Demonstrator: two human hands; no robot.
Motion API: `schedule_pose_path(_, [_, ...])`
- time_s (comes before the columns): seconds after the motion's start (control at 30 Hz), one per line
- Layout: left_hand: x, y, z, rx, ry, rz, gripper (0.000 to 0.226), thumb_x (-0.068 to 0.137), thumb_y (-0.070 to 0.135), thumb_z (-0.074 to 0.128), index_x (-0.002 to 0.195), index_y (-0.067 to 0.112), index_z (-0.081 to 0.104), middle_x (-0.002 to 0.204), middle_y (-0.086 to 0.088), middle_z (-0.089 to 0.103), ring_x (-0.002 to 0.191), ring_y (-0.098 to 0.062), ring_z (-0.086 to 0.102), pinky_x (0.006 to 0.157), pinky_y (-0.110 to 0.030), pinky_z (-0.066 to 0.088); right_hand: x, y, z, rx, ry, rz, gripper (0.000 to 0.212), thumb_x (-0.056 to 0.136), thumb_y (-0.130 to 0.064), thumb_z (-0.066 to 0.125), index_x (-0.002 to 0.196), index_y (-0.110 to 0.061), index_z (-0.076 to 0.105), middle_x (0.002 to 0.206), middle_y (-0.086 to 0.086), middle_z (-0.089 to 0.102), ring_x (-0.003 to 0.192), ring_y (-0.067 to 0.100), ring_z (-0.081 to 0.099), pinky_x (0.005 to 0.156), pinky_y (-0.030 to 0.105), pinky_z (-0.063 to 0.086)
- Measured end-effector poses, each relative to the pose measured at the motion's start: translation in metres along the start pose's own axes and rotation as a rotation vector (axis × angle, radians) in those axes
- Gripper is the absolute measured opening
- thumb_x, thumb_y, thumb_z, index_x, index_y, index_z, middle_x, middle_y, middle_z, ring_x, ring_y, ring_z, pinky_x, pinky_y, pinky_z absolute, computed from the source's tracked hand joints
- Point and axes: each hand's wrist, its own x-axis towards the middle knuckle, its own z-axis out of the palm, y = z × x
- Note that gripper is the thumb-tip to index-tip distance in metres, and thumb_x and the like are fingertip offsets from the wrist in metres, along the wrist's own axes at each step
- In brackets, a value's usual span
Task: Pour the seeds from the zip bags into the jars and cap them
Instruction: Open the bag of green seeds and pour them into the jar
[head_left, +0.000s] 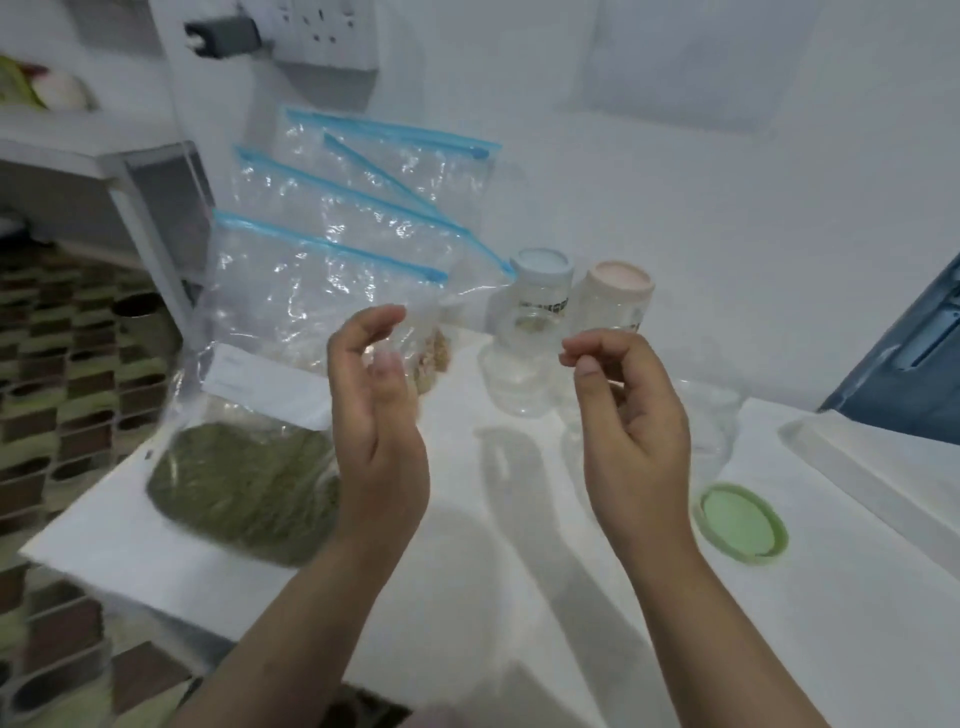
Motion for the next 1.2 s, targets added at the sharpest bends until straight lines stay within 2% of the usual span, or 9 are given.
schedule_pose_path(0.23, [0.053,-0.038,-0.123,0.405,0.06,0.062,0.03,0.105,0.02,0.042,0.135,0.016,0.045,0.133,0.0,0.044,0.131,-0.018,0.039,0.11,-0.017,0.026,-0.033,-0.002,0.104,0.017,-0.13,0.275,0.017,0.101,-0.026,0.053,0.117,-0.033,0.053,0.117,-0.018,0.057,0.096,-0.004,0.054,0.078,0.009,0.042])
schedule_pose_path(0.3, [0.07,-0.056,-0.149,0.494,0.024,-0.087,0.04,0.106,0.026,0.042,0.143,0.012,0.039,0.146,-0.005,0.037,0.139,-0.018,0.028,0.11,-0.012,0.018,-0.041,0.005,0.126,-0.007,-0.116,0.377,0.027,0.101,-0.036,0.05,0.127,-0.038,0.045,0.127,-0.016,0.051,0.102,-0.005,0.053,0.078,0.012,0.041])
schedule_pose_path(0.4, [0.093,-0.083,-0.178,0.556,-0.082,-0.327,0.057,0.105,0.042,0.037,0.155,0.017,0.024,0.161,-0.003,0.022,0.149,-0.019,0.015,0.118,-0.032,0.015,-0.049,0.01,0.152,0.015,-0.075,0.546,0.043,0.101,-0.043,0.048,0.142,-0.039,0.034,0.129,-0.014,0.048,0.089,-0.02,0.053,0.068,0.006,0.038])
schedule_pose_path(0.5, [0.101,-0.097,-0.193,0.447,-0.162,-0.474,0.061,0.105,0.047,0.035,0.156,0.017,0.02,0.16,-0.002,0.026,0.145,-0.017,0.027,0.114,-0.033,0.023,-0.057,0.013,0.171,0.014,-0.031,0.644,0.048,0.101,-0.041,0.049,0.146,-0.035,0.031,0.126,-0.012,0.05,0.083,-0.014,0.051,0.064,0.008,0.037])
schedule_pose_path(0.6, [0.098,-0.107,-0.2,0.355,-0.198,-0.528,0.056,0.105,0.045,0.036,0.152,0.015,0.031,0.152,-0.001,0.039,0.127,-0.006,0.038,0.101,-0.025,0.029,-0.062,0.018,0.183,0.022,0.035,0.676,0.043,0.101,-0.037,0.052,0.142,-0.03,0.04,0.119,-0.01,0.054,0.087,-0.006,0.054,0.068,0.012,0.039])
schedule_pose_path(0.73, [0.097,-0.119,-0.206,0.295,-0.153,-0.54,0.048,0.102,0.047,0.044,0.139,0.016,0.046,0.13,-0.001,0.057,0.119,-0.017,0.055,0.094,-0.029,0.042,-0.061,0.025,0.191,0.0,0.144,0.627,0.019,0.099,-0.027,0.058,0.118,-0.023,0.062,0.1,-0.013,0.061,0.08,-0.002,0.057,0.064,0.004,0.042])
schedule_pose_path(0.87, [0.1,-0.112,-0.205,0.314,-0.099,-0.503,0.03,0.104,0.037,0.044,0.126,0.018,0.051,0.109,0.009,0.057,0.092,-0.001,0.055,0.069,-0.013,0.037,-0.061,0.025,0.195,-0.013,0.214,0.545,0.008,0.098,-0.021,0.061,0.1,-0.018,0.068,0.091,-0.008,0.065,0.073,-0.008,0.055,0.068,0.005,0.041])
schedule_pose_path(1.03, [0.1,-0.109,-0.204,0.169,-0.019,-0.411,0.011,0.104,0.033,0.048,0.109,0.024,0.051,0.101,0.01,0.058,0.093,-0.004,0.057,0.082,-0.017,0.042,-0.062,0.016,0.195,0.033,0.222,0.467,0.01,0.099,-0.02,0.059,0.091,-0.022,0.065,0.09,-0.005,0.065,0.088,0.01,0.06,0.083,0.02,0.045])
schedule_pose_path(1.2, [0.098,-0.102,-0.202,0.065,0.056,-0.331,0.003,0.104,0.026,0.049,0.102,0.028,0.05,0.099,0.007,0.056,0.093,-0.01,0.054,0.09,-0.028,0.047,-0.065,0.008,0.191,0.104,0.222,0.43,0.01,0.099,-0.018,0.059,0.09,-0.02,0.064,0.08,-0.008,0.063,0.082,0.012,0.06,0.094,0.039,0.053])
